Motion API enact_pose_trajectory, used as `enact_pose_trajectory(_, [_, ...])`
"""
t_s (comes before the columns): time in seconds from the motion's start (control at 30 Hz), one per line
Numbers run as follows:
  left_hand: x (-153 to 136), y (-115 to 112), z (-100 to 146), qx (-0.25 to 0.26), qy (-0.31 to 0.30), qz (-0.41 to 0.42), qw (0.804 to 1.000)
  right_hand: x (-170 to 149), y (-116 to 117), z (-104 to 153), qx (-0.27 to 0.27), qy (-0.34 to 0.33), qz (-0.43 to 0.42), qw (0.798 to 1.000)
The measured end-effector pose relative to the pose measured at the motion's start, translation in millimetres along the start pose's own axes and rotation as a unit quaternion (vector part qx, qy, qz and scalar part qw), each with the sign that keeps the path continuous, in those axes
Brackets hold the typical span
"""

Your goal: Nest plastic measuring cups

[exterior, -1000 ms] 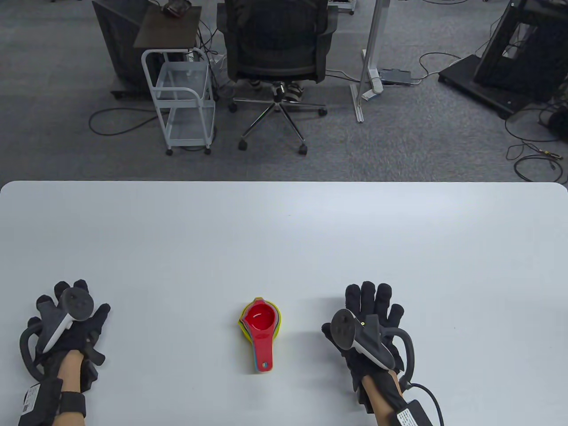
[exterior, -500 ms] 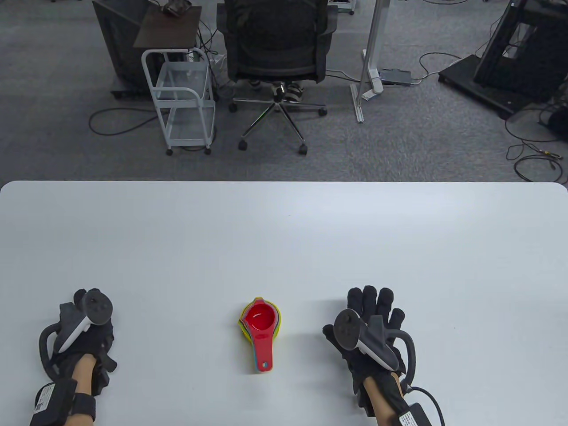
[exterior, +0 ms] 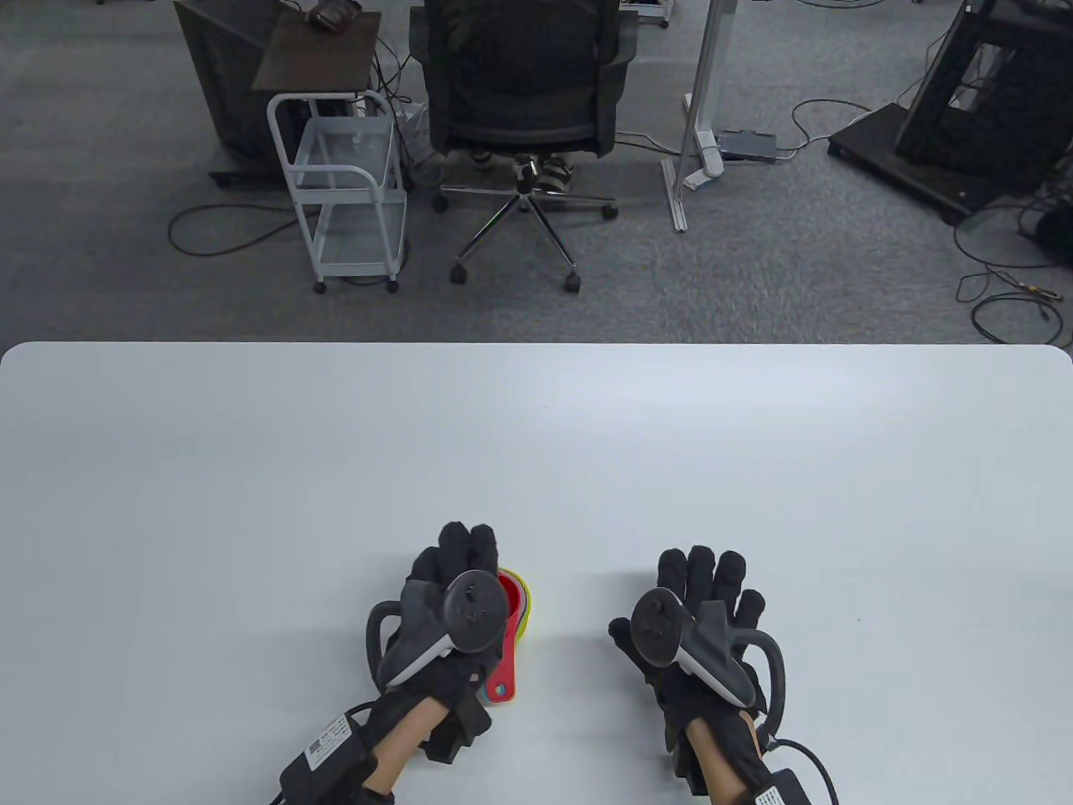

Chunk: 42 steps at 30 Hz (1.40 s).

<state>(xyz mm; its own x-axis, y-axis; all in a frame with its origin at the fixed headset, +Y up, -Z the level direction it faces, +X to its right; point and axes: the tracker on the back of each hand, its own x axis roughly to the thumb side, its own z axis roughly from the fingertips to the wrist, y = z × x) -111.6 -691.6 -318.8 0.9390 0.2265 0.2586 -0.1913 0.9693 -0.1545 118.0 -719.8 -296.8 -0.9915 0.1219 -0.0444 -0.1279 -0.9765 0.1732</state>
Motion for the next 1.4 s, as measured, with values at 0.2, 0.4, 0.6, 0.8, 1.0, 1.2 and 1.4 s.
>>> enact_pose_trajectory(0.2, [12.4,-16.1,-6.3,-0.003,0.013,-0.039,0.999,-1.3,-0.1,-0.2,0.004,0.006,0.000,1.000])
enact_pose_trajectory(0.4, [17.3,-25.7,-10.3,-0.021,0.024,-0.047,0.998,-0.7,-0.3,0.0,0.008,0.007,0.003,1.000])
enact_pose_trajectory(0.6, [15.8,-34.7,-14.9,-0.032,0.034,-0.054,0.997,0.0,-0.2,0.1,0.014,0.008,0.005,1.000])
enact_pose_trajectory(0.8, [17.4,-37.4,-15.9,-0.045,0.040,-0.061,0.996,0.3,0.3,-0.1,0.024,0.011,0.004,1.000])
enact_pose_trajectory(1.0, [18.2,-36.4,-16.2,-0.057,0.044,-0.053,0.996,0.4,1.2,-0.2,0.033,0.012,0.001,0.999])
enact_pose_trajectory(1.2, [17.3,-36.0,-17.3,-0.070,0.045,-0.040,0.996,0.9,2.1,-0.8,0.039,0.012,0.001,0.999])
enact_pose_trajectory(1.4, [16.0,-1.3,-2.4,-0.023,-0.010,-0.040,0.999,3.1,0.3,1.1,0.031,0.006,-0.001,1.000])
